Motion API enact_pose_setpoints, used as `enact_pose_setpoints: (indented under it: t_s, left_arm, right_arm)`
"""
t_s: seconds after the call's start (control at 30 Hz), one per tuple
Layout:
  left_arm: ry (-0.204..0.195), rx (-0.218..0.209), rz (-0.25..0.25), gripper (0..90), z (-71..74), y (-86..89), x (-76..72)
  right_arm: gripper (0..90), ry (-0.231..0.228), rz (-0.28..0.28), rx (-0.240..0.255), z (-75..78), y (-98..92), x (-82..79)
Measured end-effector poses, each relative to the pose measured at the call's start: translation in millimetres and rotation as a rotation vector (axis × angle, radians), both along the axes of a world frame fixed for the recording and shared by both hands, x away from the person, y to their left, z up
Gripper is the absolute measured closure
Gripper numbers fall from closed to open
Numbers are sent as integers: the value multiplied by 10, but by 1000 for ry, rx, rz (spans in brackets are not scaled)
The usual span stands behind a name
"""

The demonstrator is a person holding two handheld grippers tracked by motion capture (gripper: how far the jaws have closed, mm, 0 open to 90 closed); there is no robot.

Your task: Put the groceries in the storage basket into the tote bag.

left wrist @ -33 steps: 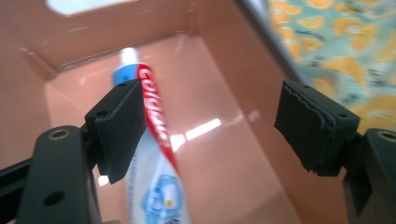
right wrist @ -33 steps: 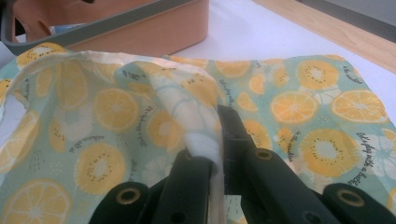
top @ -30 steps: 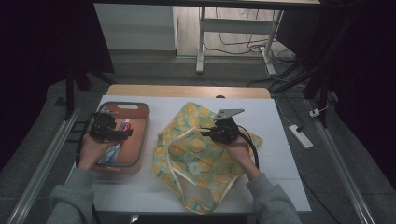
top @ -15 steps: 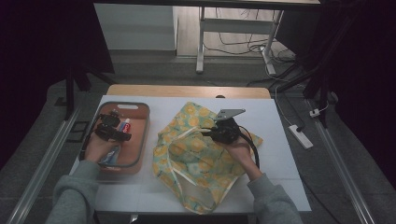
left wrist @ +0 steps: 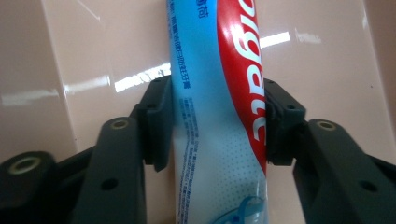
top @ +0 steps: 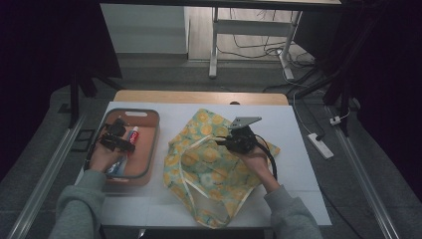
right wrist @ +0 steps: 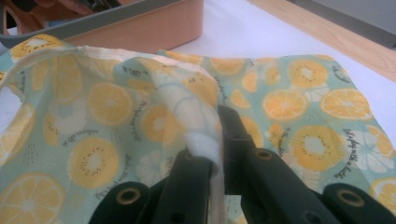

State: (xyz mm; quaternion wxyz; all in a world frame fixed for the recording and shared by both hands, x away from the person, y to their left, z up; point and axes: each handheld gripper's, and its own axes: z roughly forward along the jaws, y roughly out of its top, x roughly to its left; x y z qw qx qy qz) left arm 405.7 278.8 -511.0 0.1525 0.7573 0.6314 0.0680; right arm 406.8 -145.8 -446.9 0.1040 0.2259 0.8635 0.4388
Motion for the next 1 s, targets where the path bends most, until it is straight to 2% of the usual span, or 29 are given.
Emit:
enact_pose_setpoints:
  t_s: [0.1,0.23,0.33,0.43,0.6,0.67,0.73,0.9,1.0]
  left_arm:
    - [8,14,-6,580,16,3,9]
    - [11,-7,-8,633,33,47,13]
    - [-5,-11,-15,700,57,57,-7]
    - [-18,-4,-31,727,70,46,-23]
    - [-39,-71,-40,745,93,117,-32]
    - [-68,-100,-48,747,153,128,-53]
    - [-118,-125,-58,748,258,124,-89]
    - [-210,-169,-121,750,629,67,-213]
    - [-284,-210,-148,750,844,19,-323]
  right_arm:
    - [894,-5,1,-2,6,2,-6]
    - [894,-8,-2,-5,5,5,1]
    - [894,-6,-5,-8,-9,3,13]
    - [894,-5,-7,-6,-16,0,21]
    - [894,-6,-8,-5,-12,1,20]
    - [894,-7,-9,-3,-11,-4,21]
    - [894,-8,-12,1,-11,-10,27]
    - [894,-6,-12,3,-18,-2,39]
    - [894,-10,-12,4,-12,3,35]
